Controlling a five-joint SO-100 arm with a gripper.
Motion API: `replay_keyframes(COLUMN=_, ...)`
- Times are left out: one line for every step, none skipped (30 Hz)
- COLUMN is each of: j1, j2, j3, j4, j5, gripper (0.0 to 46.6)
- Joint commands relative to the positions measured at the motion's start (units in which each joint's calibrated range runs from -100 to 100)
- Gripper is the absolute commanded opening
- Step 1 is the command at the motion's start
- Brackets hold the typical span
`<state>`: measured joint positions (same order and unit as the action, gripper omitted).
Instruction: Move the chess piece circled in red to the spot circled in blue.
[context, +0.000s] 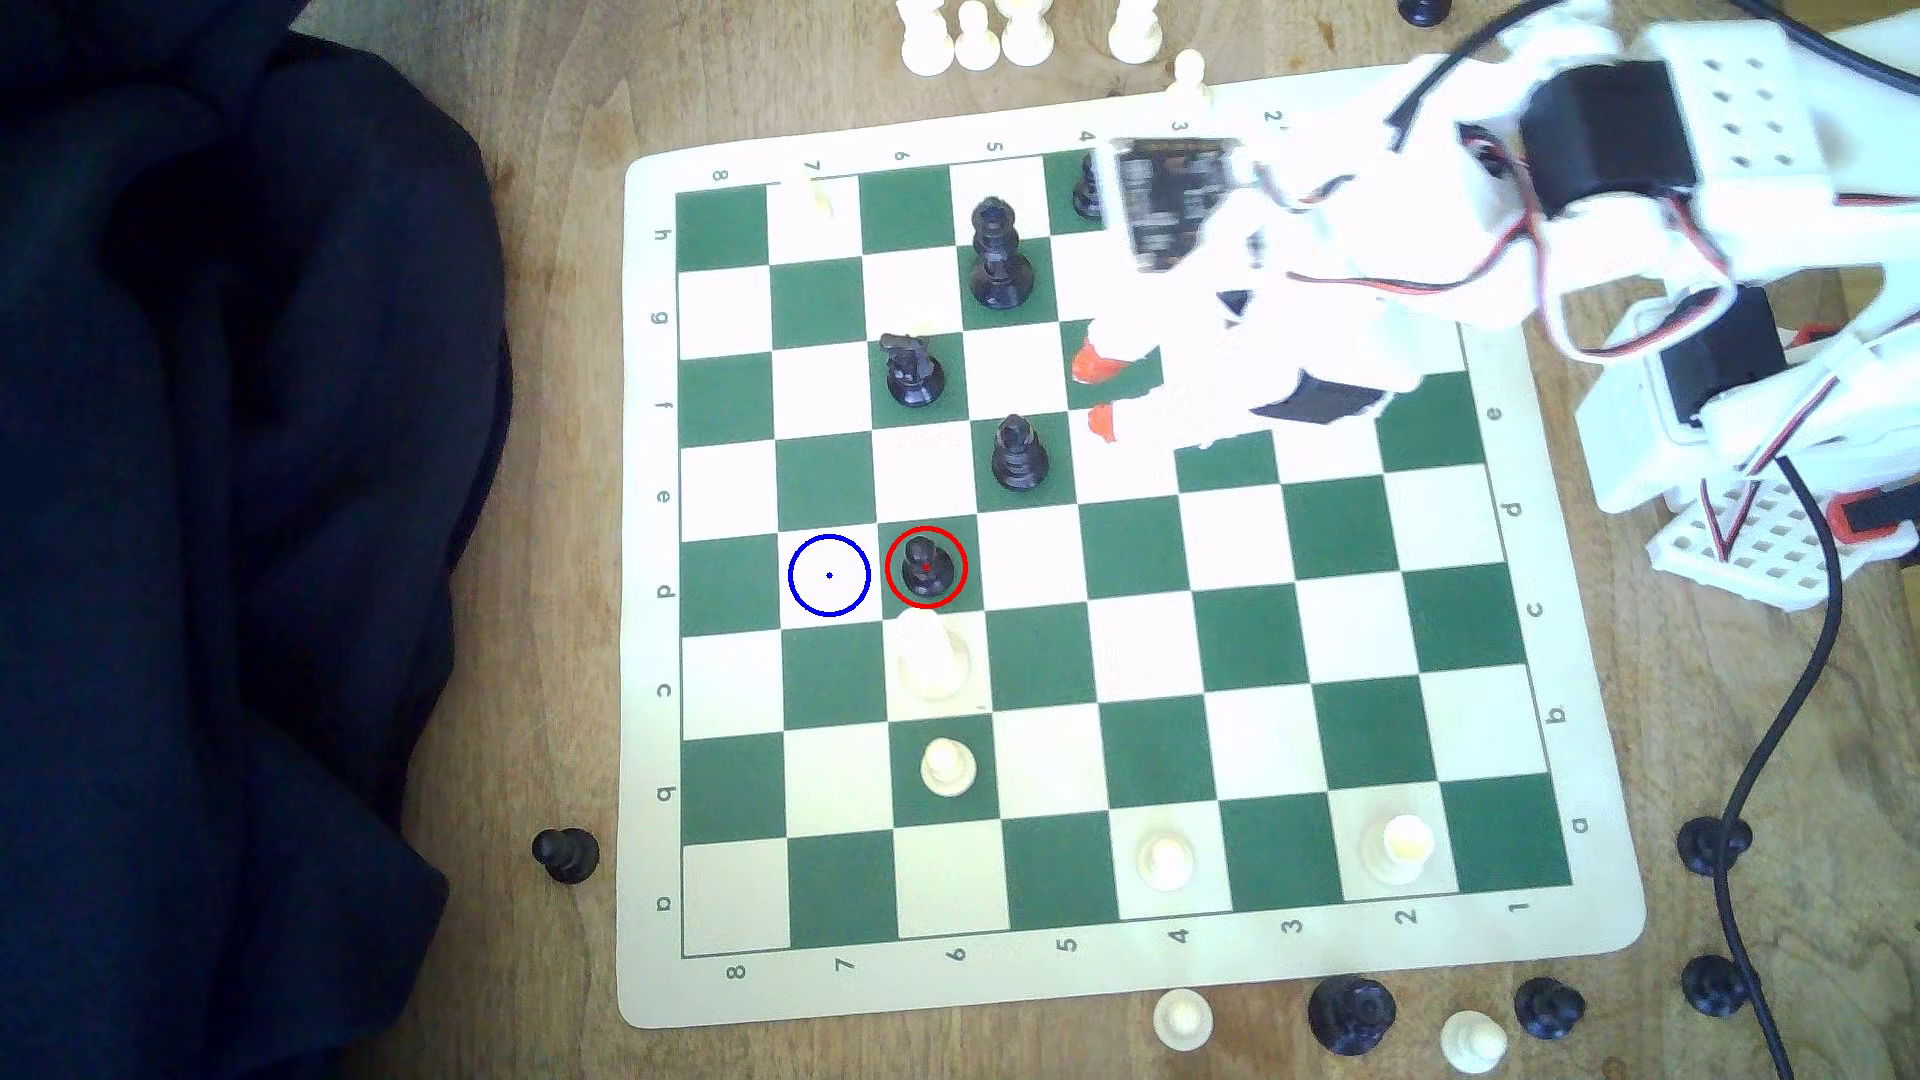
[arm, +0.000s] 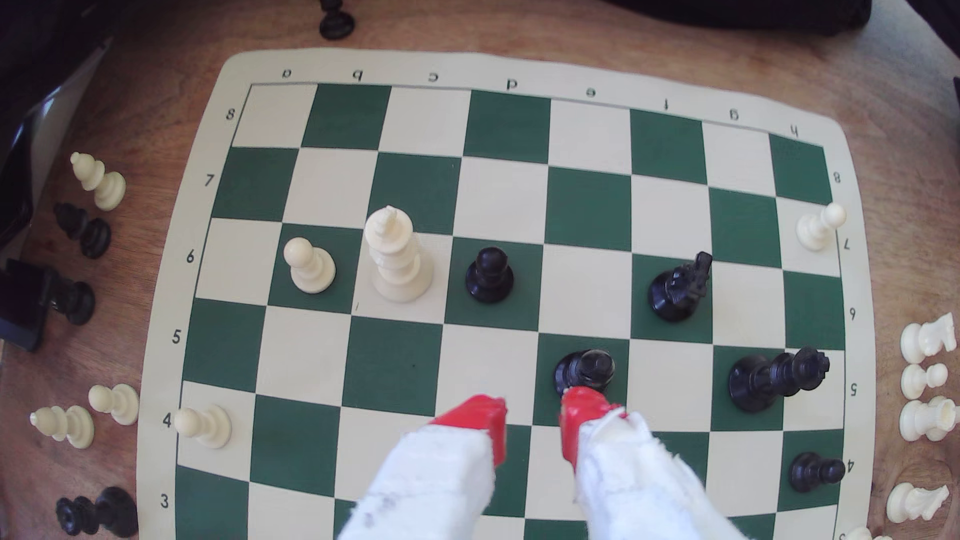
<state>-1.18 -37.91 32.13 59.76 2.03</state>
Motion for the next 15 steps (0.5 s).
replay_keyframes(j1=-1.0, j2=9.8, j3=-20.5, j4=7.4, j5=-0.6, gripper=5.4)
replay_keyframes(j1=-1.0, j2=11.3, j3=-22.2, j4=8.1, j5=-0.6, gripper=5.4)
replay_keyframes(j1=-1.2, j2=13.0, j3=-24.1, j4=9.0, j5=-0.6, gripper=5.4)
replay_keyframes(j1=-1.3, j2=14.6, j3=-25.8, j4=9.8, j5=-0.8, gripper=5.5)
replay_keyframes(j1=-1.4, j2=16.2, j3=-27.1, j4=10.2, j5=-0.9, gripper=5.6)
replay_keyframes(j1=-1.5, j2=17.5, j3=-27.8, j4=10.1, j5=-1.1, gripper=5.9)
replay_keyframes(j1=-1.6, j2=19.6, j3=-29.2, j4=10.3, j5=-1.5, gripper=6.5)
replay_keyframes(j1=-1.7, j2=20.9, j3=-30.0, j4=10.3, j5=-1.8, gripper=7.1)
replay_keyframes(j1=-1.7, j2=24.2, j3=-31.8, j4=9.6, j5=-2.7, gripper=9.0)
replay_keyframes(j1=-1.6, j2=25.9, j3=-32.4, j4=9.1, j5=-3.3, gripper=9.5)
replay_keyframes(j1=-1.6, j2=27.0, j3=-32.7, j4=8.6, j5=-3.6, gripper=9.6)
replay_keyframes(j1=-1.6, j2=27.7, j3=-32.7, j4=8.5, j5=-4.0, gripper=9.6)
replay_keyframes(j1=-1.6, j2=28.8, j3=-32.7, j4=9.4, j5=-4.4, gripper=8.9)
replay_keyframes(j1=-1.6, j2=29.3, j3=-32.7, j4=9.4, j5=-4.6, gripper=8.6)
replay_keyframes(j1=-1.6, j2=30.0, j3=-32.7, j4=9.5, j5=-4.7, gripper=8.6)
